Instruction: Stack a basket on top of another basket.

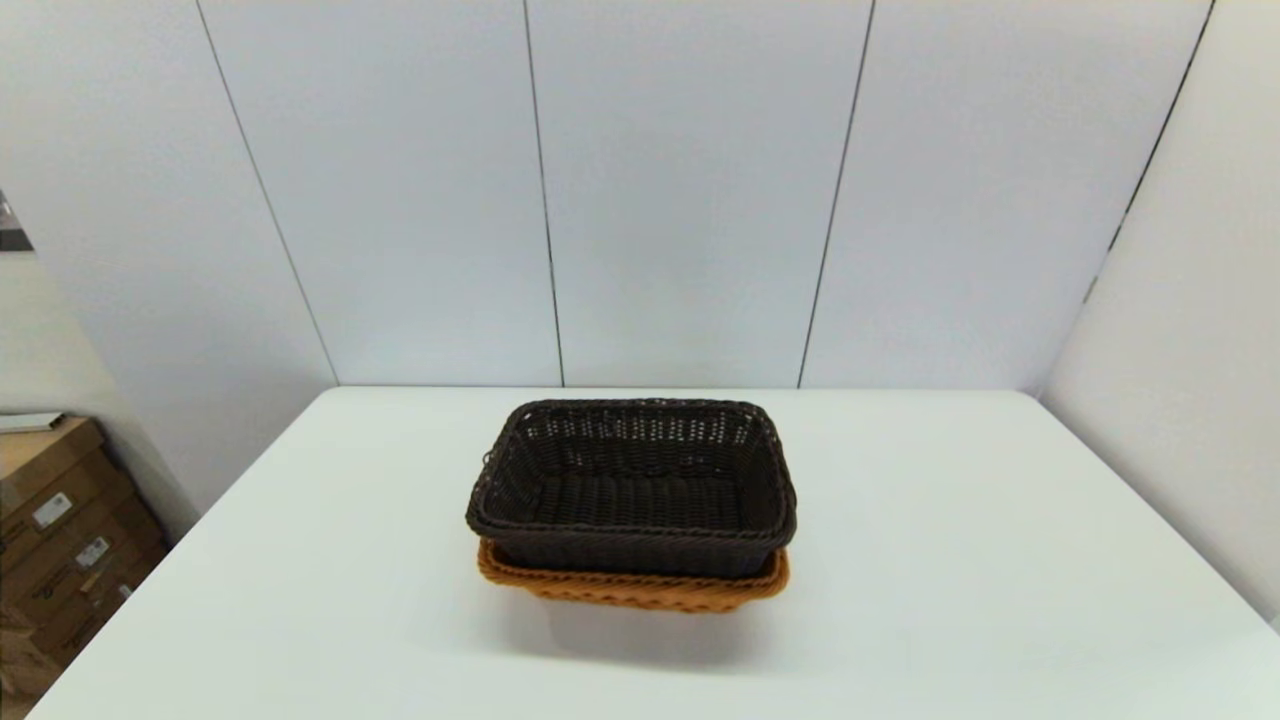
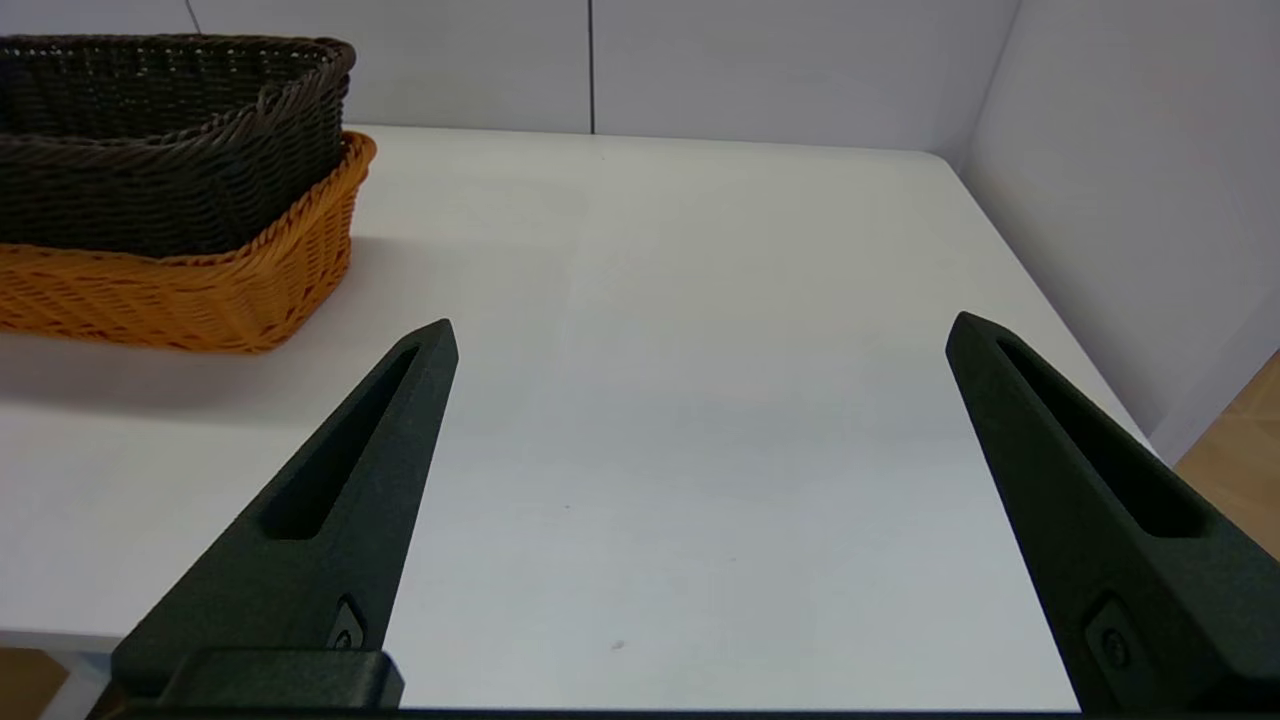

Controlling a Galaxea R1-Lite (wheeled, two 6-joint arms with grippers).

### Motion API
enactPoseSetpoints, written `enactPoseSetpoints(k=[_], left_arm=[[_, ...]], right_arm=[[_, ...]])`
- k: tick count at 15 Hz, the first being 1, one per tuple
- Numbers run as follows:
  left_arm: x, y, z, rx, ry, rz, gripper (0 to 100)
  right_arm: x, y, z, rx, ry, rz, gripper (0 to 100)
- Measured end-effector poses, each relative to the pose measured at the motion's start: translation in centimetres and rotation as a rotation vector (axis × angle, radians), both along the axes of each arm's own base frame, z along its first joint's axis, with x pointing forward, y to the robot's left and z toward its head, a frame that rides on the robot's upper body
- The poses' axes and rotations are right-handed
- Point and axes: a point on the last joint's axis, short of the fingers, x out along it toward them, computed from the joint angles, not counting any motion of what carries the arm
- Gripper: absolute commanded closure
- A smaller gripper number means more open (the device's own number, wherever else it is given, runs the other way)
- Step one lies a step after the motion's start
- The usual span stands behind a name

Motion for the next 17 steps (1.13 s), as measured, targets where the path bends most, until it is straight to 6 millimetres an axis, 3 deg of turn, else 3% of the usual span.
enactPoseSetpoints(k=[17], left_arm=[[0.0,0.0,0.0,0.0,0.0,0.0,0]], right_arm=[[0.01,-0.07,0.02,0.035,-0.003,-0.031,0]])
